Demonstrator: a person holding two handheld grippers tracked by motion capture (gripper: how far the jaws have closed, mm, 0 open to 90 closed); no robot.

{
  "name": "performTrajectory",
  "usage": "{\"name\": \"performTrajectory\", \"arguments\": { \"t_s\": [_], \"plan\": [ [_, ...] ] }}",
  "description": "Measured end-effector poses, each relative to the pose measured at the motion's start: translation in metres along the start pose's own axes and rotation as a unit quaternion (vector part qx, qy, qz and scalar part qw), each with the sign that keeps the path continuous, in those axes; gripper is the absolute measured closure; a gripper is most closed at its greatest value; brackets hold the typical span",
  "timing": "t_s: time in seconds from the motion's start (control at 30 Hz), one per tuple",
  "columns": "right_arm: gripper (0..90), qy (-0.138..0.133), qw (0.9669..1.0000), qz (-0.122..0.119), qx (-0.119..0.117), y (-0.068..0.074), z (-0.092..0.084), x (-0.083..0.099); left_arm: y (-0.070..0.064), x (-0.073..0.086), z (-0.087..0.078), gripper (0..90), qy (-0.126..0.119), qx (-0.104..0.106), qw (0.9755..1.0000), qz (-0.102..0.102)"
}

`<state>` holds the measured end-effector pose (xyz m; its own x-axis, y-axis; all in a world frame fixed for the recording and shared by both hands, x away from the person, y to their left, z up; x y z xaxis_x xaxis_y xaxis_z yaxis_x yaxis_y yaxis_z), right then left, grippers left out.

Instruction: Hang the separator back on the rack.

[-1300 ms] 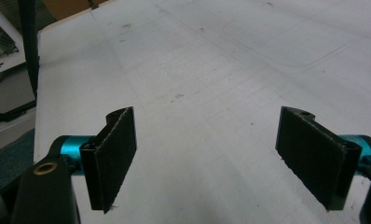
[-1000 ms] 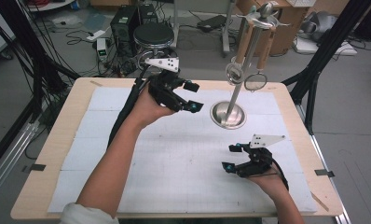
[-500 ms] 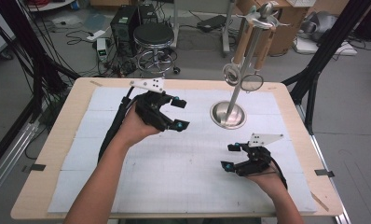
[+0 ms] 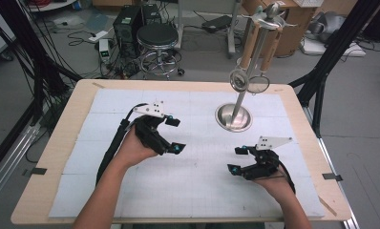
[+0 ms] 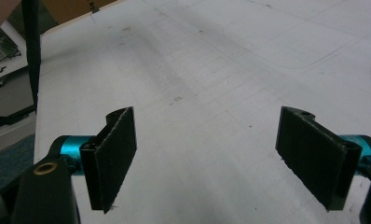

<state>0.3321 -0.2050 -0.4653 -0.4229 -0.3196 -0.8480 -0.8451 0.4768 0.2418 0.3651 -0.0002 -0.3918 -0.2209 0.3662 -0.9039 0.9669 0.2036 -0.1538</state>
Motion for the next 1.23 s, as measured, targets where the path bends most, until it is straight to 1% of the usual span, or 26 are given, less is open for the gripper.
{"name": "performTrajectory", "arguments": {
  "t_s": [0.13, 0.23, 0.33, 0.43, 0.53, 0.57, 0.6, 0.63, 0.7, 0.83, 0.97, 1.1, 1.23],
  "plan": [
    [19.7, -0.001, 1.0, -0.002, 0.0, 0.0, 0.001, 0.0, 0.001, 0.017, -0.001, 1.6, 0.002, -0.004, 0.9999, -0.015],
    [19.7, 0.001, 1.0, -0.003, -0.001, 0.0, 0.002, 0.0, 0.0, 0.026, -0.001, 1.6, 0.002, -0.007, 0.9997, -0.022],
    [19.7, 0.004, 1.0, 0.0, 0.001, -0.001, 0.002, 0.001, 0.0, 0.03, -0.002, 1.6, -0.001, -0.009, 0.9996, -0.025],
    [19.7, 0.005, 1.0, -0.003, 0.001, -0.001, 0.003, 0.001, 0.001, 0.036, -0.002, 1.6, 0.002, -0.011, 0.9995, -0.029],
    [19.7, 0.003, 1.0, -0.002, 0.001, -0.001, 0.002, 0.001, 0.003, 0.046, -0.002, 1.6, 0.001, -0.014, 0.9991, -0.039],
    [19.7, 0.004, 1.0, -0.002, 0.002, -0.001, 0.001, 0.001, 0.003, 0.049, -0.002, 1.6, 0.005, -0.016, 0.9989, -0.043],
    [19.7, 0.005, 1.0, 0.0, 0.002, -0.001, 0.001, 0.001, 0.004, 0.053, -0.001, 1.6, 0.012, -0.019, 0.9989, -0.042],
    [19.7, 0.006, 1.0, 0.003, 0.001, -0.001, 0.002, 0.002, 0.003, 0.054, -0.001, 1.6, 0.012, -0.02, 0.9989, -0.041],
    [19.7, 0.007, 1.0, 0.001, 0.002, -0.001, 0.002, 0.003, 0.003, 0.058, 0.0, 1.6, 0.011, -0.019, 0.9987, -0.046],
    [19.7, 0.007, 1.0, 0.001, 0.003, -0.001, 0.001, 0.002, 0.005, 0.063, -0.001, 1.6, 0.01, -0.026, 0.9983, -0.051],
    [19.7, 0.007, 1.0, 0.001, 0.004, -0.001, 0.001, 0.003, 0.005, 0.065, 0.0, 1.6, 0.012, -0.025, 0.9983, -0.051],
    [19.7, 0.007, 1.0, -0.001, 0.003, 0.0, 0.002, 0.002, 0.004, 0.067, 0.001, 1.6, 0.015, -0.027, 0.9981, -0.052],
    [19.7, 0.009, 1.0, -0.001, 0.001, 0.001, 0.002, 0.003, 0.003, 0.068, -0.001, 1.6, 0.013, -0.032, 0.998, -0.054]
  ]
}}
Point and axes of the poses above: each handheld gripper's, and its own axes: z roughly forward along the jaws, x roughly out of its underside, y roughly to its left, the point moved 10 cm from there along z, roughly forward along the jaws, and after that the axes turned 2 degrees about z, right-handed, at the moved point
